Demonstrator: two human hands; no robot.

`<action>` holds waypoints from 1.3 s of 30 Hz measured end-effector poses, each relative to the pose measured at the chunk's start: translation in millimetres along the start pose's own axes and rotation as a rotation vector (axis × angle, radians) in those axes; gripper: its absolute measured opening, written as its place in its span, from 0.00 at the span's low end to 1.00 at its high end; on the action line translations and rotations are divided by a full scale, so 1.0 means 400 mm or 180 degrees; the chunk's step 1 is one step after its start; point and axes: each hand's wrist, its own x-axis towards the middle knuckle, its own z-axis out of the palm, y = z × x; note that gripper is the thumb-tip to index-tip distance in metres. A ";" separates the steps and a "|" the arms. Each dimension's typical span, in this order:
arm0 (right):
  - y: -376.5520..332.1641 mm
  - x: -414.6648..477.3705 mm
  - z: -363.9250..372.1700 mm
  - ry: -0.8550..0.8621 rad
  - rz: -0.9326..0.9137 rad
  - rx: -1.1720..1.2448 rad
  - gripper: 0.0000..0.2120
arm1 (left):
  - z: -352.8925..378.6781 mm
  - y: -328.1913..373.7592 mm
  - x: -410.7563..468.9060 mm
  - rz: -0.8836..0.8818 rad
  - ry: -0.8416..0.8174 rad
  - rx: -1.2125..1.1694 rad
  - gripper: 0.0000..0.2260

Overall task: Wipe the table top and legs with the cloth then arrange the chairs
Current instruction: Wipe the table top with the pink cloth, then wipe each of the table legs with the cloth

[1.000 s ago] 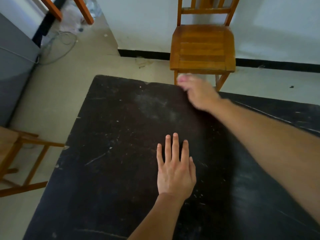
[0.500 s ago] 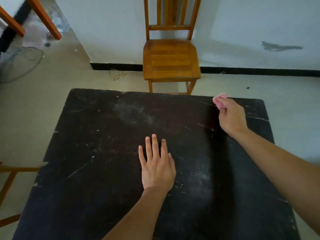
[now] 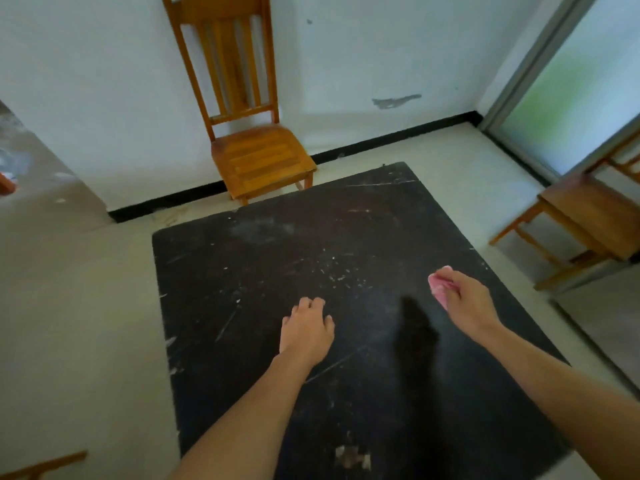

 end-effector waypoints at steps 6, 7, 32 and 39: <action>-0.074 -0.338 -0.003 0.0071 0.0440 0.0209 0.14 | -0.033 -0.112 -0.266 0.0389 -0.0218 0.0179 0.16; -0.080 -0.379 -0.007 0.0076 0.0462 0.0230 0.15 | -0.036 -0.120 -0.296 0.0456 -0.0204 0.0200 0.15; -0.132 -1.231 0.331 0.0674 0.2101 0.2004 0.19 | -0.089 -0.630 -0.765 0.1701 -0.0741 0.1131 0.18; -0.255 -1.480 0.616 0.0963 0.2721 0.2678 0.11 | -0.104 -0.936 -0.827 0.1712 -0.1248 0.1561 0.17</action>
